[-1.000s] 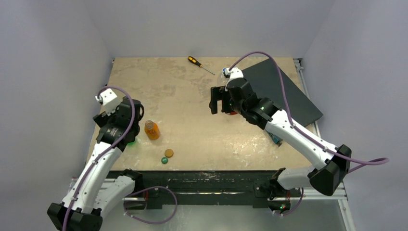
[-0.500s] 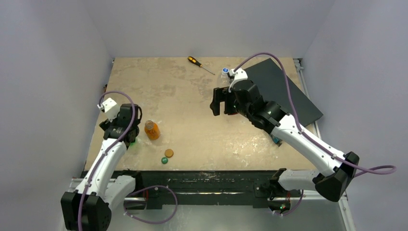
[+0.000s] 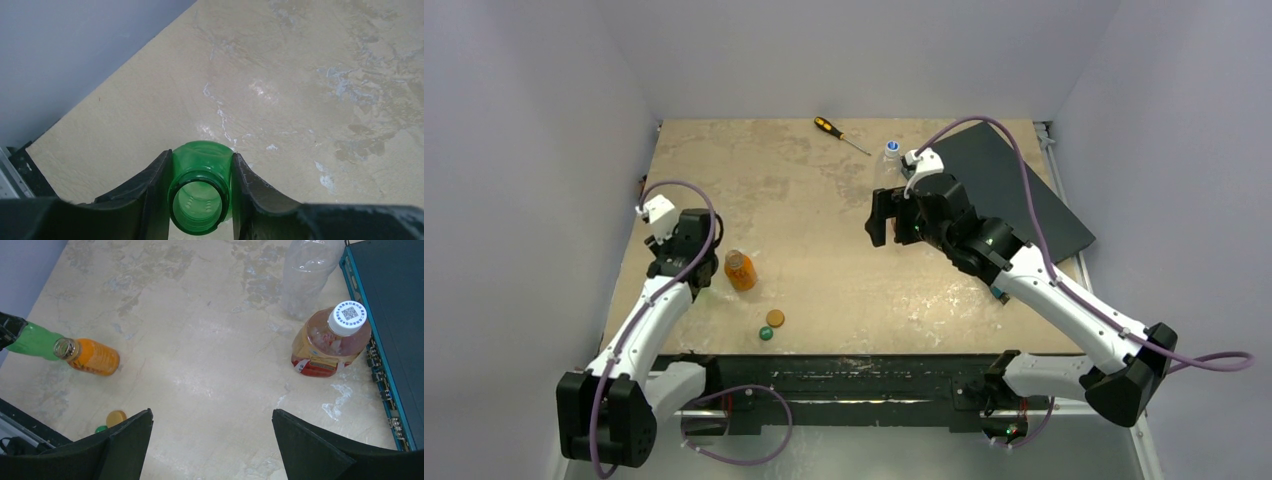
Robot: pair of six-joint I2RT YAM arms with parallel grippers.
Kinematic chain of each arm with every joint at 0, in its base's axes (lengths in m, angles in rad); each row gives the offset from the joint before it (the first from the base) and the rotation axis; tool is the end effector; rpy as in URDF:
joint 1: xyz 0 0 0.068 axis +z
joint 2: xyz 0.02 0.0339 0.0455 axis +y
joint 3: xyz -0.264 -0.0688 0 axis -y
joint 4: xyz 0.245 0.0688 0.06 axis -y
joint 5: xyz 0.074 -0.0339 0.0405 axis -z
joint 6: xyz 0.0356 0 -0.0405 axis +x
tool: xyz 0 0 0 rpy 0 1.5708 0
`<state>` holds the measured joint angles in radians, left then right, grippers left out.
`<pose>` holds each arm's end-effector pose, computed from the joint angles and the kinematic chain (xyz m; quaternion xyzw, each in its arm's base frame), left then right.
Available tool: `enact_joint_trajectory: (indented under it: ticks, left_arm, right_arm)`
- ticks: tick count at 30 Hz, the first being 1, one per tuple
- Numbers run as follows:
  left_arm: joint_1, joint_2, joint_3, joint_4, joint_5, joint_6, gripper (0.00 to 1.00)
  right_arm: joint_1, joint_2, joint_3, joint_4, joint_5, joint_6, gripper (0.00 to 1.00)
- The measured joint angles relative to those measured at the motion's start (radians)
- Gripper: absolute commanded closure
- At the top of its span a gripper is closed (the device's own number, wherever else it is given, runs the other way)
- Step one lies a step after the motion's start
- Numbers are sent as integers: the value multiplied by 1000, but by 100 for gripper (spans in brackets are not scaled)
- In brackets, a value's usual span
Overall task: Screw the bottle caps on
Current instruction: Pick up the plastic bottle at the center of the board.
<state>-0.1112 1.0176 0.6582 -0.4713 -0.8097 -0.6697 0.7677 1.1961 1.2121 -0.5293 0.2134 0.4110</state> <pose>0.1998 0.0036 0.2353 -0.3731 0.7845 0.2131 0.4472 0.1939 0.1766 0.3697 -0.0994 0.8544 0.2023 0.4681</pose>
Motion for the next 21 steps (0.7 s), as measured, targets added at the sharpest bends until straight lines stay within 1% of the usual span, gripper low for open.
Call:
enact_joint_trajectory:
  ticks: [4,7,11,13,15,17,19,21]
  left_arm:
    - [0,31,91,16,8,116,100]
    - [0,85,241,28,101,222,100]
    - [-18,173,493,27,332,320,100]
    - [-53,229,615,19,456,348,100]
    - [-116,292,723,18,602,371,100]
    - [-167,332,763,22,742,378,100]
    - [-200,360,767,14,888,378,100]
    - [-208,386,761,3,1029,378,100]
  right_arm:
    - [0,0,-1,0,0,0,7]
    - [0,-3,-1,0,-1,-3,5]
    - [0,-24,6,3,-30,-13,1]
    - [0,-40,14,24,-66,-31,1]
    - [0,-58,17,57,-113,-58,1]
    - [0,-73,17,93,-161,-89,1]
    - [0,-84,14,129,-204,-118,1]
    - [0,-100,-7,176,-246,-145,1]
